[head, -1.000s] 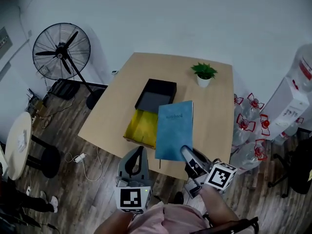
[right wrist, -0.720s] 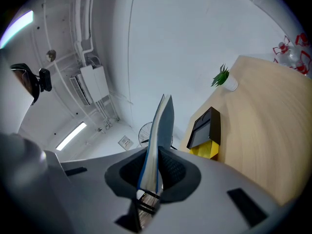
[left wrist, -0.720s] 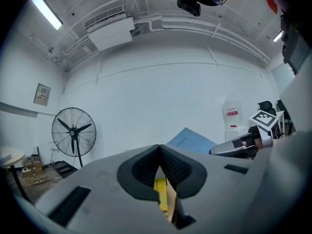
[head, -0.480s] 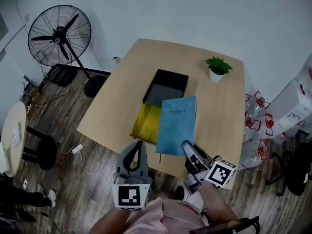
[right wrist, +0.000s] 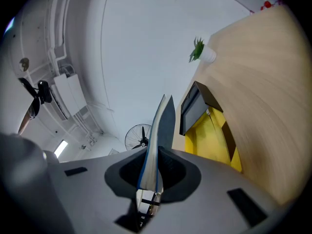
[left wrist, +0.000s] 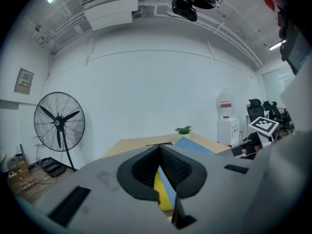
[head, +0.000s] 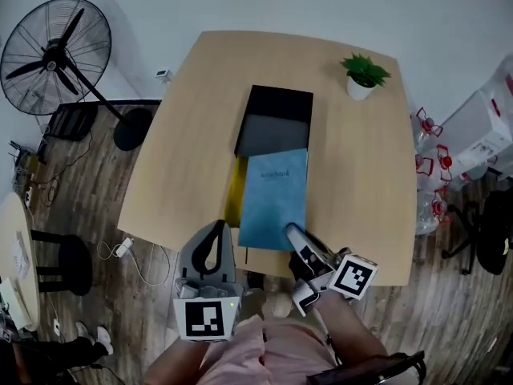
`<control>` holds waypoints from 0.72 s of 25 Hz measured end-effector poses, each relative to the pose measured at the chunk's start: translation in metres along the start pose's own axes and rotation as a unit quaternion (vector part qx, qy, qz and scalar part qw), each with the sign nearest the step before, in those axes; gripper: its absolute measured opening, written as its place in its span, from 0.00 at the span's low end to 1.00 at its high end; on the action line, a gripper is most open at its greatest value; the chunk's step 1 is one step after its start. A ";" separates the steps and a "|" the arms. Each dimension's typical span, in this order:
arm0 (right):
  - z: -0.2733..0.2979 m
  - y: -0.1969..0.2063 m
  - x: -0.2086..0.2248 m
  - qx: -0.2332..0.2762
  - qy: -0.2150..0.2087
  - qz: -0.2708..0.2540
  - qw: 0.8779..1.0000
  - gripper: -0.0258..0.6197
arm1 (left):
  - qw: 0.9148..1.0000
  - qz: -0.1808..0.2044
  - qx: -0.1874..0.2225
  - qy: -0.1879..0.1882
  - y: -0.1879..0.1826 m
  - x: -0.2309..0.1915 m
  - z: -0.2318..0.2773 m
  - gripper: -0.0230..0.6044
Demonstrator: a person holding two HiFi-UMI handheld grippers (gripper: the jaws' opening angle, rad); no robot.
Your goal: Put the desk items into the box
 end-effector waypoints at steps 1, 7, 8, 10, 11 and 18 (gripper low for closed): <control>0.004 0.005 0.006 0.004 0.005 0.012 1.000 0.11 | 1.000 0.000 -0.004 0.008 0.005 -0.005 0.003 0.05; 0.013 0.024 0.042 0.028 0.038 0.070 0.996 0.12 | 0.998 -0.008 -0.022 0.054 0.036 -0.015 0.018 0.05; 0.013 0.027 0.049 0.031 0.045 0.082 0.995 0.12 | 0.998 -0.010 -0.025 0.060 0.040 -0.015 0.019 0.05; 0.013 0.032 0.062 0.033 0.058 0.103 0.992 0.12 | 0.997 -0.014 -0.030 0.068 0.047 -0.017 0.021 0.05; 0.014 0.034 0.067 0.033 0.061 0.113 0.991 0.12 | 0.997 -0.015 -0.031 0.070 0.050 -0.018 0.022 0.05; 0.016 0.035 0.085 0.032 0.096 0.135 0.986 0.14 | 0.996 -0.025 -0.045 0.079 0.069 -0.022 0.024 0.05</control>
Point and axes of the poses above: the fingertips, and each gripper's own axes: z forward along the fingers, x to its right, y out of its underside, the point moved 7 cm from there along -z, backward along the fingers, and after that the axes turned 14 degrees about z, right-handed, at the moved point
